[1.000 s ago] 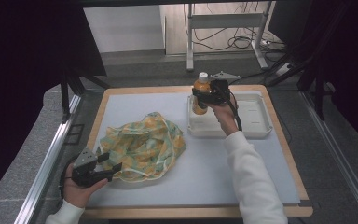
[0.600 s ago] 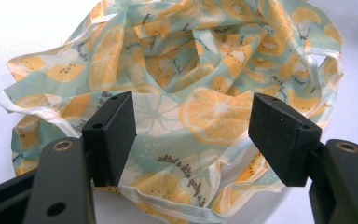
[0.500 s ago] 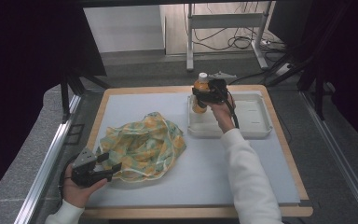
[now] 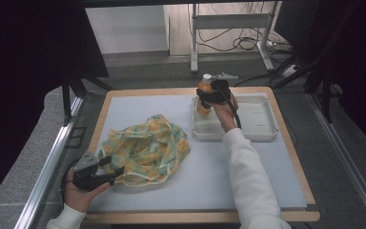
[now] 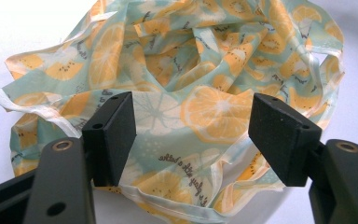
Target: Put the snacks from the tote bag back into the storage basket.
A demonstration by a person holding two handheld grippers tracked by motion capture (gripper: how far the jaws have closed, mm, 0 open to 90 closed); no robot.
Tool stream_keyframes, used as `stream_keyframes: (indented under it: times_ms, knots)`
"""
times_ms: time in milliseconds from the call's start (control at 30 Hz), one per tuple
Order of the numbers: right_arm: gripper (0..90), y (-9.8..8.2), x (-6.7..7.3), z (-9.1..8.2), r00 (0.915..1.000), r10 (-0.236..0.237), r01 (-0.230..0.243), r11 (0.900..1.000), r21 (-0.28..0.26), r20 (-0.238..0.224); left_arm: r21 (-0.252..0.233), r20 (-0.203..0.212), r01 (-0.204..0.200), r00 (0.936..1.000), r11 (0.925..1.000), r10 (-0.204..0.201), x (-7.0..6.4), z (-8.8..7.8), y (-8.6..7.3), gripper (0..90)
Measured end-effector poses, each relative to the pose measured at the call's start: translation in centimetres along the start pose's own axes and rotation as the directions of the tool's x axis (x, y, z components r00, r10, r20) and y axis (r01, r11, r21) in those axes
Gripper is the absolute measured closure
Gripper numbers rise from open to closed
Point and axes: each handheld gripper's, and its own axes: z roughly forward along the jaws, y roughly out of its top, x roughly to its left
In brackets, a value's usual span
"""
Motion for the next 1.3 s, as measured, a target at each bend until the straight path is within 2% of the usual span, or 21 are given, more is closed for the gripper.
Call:
stream_keyframes:
  times_ms: [200,433,633,767,833,900,967,1067,1300]
  knots:
    - [30.3,-0.1,0.2,0.9,0.9996,-0.023,0.023,1.0,0.004,0.014,-0.001,0.0,0.001,1.0,1.0,-0.001,0.0,0.0,0.0,32.6]
    - [30.1,-1.0,0.0,2.0,0.9986,-0.029,0.028,0.999,0.029,0.044,-0.003,0.001,0.002,1.0,1.0,-0.002,0.2,0.0,0.0,32.6]
    - [28.9,-1.5,0.2,1.9,0.9985,-0.044,0.044,0.999,0.014,0.033,-0.003,0.002,0.001,1.0,1.0,-0.001,0.2,0.0,-0.1,32.6]
    - [16.5,-1.6,0.1,1.7,0.9999,-0.003,0.002,0.999,0.038,0.011,-0.005,0.005,-0.001,1.0,1.0,0.001,0.1,-0.1,0.0,32.5]
    - [15.1,-1.8,0.0,1.5,0.9998,-0.007,0.006,0.999,0.043,0.017,-0.005,0.005,-0.003,1.0,1.0,0.003,0.1,-0.1,0.0,32.5]
    - [14.6,-1.9,-0.2,1.2,1.0,0.009,-0.009,0.999,0.04,0.0,-0.005,0.005,-0.004,1.0,1.0,0.004,0.1,-0.1,0.0,32.5]
    - [13.7,-2.0,-0.4,0.8,1.0,0.008,-0.008,0.999,0.039,0.001,-0.005,0.005,-0.004,1.0,1.0,0.004,0.1,-0.1,-0.1,32.5]
    - [13.7,-1.9,-0.6,0.0,0.9996,0.014,-0.014,0.999,0.032,-0.023,-0.001,0.003,-0.003,1.0,1.0,0.003,0.1,-0.1,-0.1,32.5]
    - [14.2,-1.6,0.0,-1.9,0.9979,-0.011,0.011,1.0,0.006,-0.063,-0.004,0.001,-0.001,1.0,1.0,0.001,0.2,-0.1,-0.1,32.5]
